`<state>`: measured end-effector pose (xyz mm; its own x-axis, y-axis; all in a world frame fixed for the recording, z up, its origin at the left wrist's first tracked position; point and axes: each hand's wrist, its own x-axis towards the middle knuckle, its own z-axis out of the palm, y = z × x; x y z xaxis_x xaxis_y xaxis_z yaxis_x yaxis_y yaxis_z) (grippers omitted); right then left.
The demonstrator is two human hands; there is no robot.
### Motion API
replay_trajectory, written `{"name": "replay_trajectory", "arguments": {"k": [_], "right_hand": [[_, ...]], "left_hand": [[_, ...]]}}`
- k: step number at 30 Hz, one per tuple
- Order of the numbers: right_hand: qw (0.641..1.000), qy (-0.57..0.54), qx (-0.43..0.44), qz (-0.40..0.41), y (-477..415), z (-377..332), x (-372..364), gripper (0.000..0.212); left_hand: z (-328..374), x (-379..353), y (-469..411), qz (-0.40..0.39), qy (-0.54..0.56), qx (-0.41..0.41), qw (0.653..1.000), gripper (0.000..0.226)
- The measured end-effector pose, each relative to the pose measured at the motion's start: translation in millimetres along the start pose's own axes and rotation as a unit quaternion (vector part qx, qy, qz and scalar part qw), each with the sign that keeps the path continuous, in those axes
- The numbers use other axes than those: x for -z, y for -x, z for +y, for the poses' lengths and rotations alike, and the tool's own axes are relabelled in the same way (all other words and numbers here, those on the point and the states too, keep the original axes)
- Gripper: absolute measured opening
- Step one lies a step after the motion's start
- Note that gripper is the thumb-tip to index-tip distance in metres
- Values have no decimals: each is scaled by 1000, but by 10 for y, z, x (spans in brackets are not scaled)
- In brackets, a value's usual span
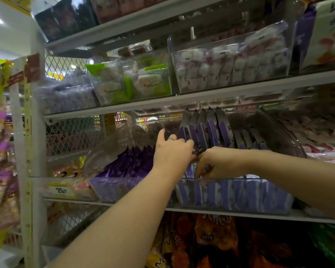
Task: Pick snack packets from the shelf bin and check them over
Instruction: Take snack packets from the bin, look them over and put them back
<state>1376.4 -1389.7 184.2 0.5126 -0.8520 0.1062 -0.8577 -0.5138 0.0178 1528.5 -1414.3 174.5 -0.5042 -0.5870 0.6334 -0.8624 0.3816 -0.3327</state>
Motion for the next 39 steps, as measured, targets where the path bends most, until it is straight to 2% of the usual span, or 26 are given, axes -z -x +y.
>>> {"name": "replay_trajectory", "arguments": {"k": [3,5,7,9,12,15,18,23,25,28,31,33,35,37,39], "right_hand": [[999,-15,5,38,52,14,-40,15],[998,-27,8,61,91,12,-56,12],[995,-39,-2,94,109,17,-73,19],[988,-62,-19,143,102,27,-78,23],[973,-74,-27,216,72,41,-60,22],[959,-97,-40,265,49,46,-51,20],[934,-164,-62,310,66,22,14,18],[898,-229,-72,370,195,-113,252,22],[875,-256,-66,405,296,-168,359,24],[844,-270,-47,461,447,-278,443,32],[828,-186,-44,527,541,-455,344,23],[802,-206,-30,561,534,-587,172,22],[778,-263,-14,570,480,-725,-56,21],[760,-298,-9,578,407,-866,-311,22],[753,-331,-7,569,311,-1008,-557,25]], "left_hand": [[22,-64,25,1,52,-13,999,28],[-83,-59,23,-46,123,-30,991,28],[-203,-33,37,-94,159,-60,981,31],[-265,-20,62,-116,150,-87,978,35],[-252,-40,84,-104,132,-107,980,39],[-240,-52,100,-100,125,-129,979,32],[-275,-7,105,-150,111,-149,971,26],[-234,68,95,-256,111,-105,955,52],[-221,86,113,-264,128,-96,951,48],[-209,113,182,-200,179,-90,959,33],[-183,129,300,-27,299,-14,954,28],[-190,137,397,101,392,50,913,23],[-206,140,515,181,507,121,834,23],[-195,144,652,203,611,193,740,30],[-189,97,760,173,716,238,634,35]]}}
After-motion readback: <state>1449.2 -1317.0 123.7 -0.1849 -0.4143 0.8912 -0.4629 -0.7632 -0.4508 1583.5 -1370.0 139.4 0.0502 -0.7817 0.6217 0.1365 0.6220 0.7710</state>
